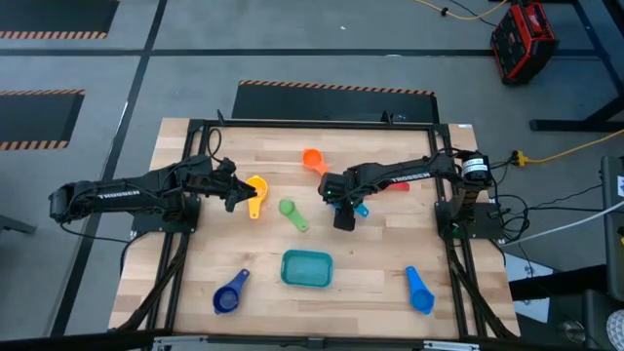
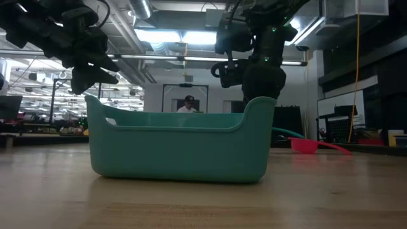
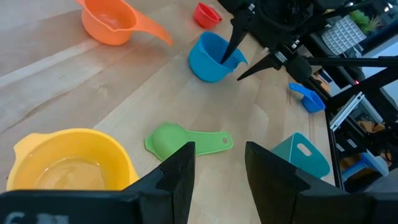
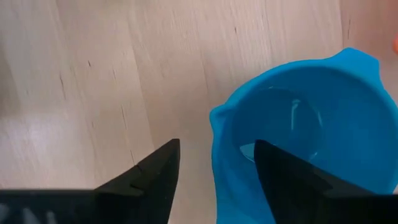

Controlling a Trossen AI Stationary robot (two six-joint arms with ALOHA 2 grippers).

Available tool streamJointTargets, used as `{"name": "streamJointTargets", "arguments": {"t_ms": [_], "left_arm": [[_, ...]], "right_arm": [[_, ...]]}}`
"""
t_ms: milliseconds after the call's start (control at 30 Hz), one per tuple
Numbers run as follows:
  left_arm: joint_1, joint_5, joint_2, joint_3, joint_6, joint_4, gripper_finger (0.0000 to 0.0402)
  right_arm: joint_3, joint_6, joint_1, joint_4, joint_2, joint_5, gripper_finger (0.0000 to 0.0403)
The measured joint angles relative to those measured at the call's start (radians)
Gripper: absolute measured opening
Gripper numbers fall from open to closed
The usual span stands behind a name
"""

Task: Nest measuring cups in basket
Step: Stack the yellow measuring cup on top of the light blue measuring cup

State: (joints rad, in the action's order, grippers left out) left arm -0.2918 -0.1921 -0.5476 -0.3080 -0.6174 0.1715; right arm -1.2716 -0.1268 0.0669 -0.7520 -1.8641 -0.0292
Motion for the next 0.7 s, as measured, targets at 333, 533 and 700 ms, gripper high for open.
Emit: {"name": "streamJointTargets", "arguments": {"t_ms": [333, 533, 700], "left_arm": [[0.0, 0.0, 0.0, 0.0, -0.023, 0.001, 0.0133], [0.0, -0.077, 0.002, 0.0, -0.111, 0.006, 0.0133], [0.0, -0.135, 0.049, 0.0, -0.252, 0.068, 0.0133]], "right_arm": [[-0.025, 0.006, 0.0, -0.003, 0.106, 0.0, 0.0211], [-0.03, 0.034, 0.0, -0.027, 0.242, -0.018, 0.0211], [-0.025, 0.062, 0.0, -0.048, 0.355, -0.018, 0.0211]]}}
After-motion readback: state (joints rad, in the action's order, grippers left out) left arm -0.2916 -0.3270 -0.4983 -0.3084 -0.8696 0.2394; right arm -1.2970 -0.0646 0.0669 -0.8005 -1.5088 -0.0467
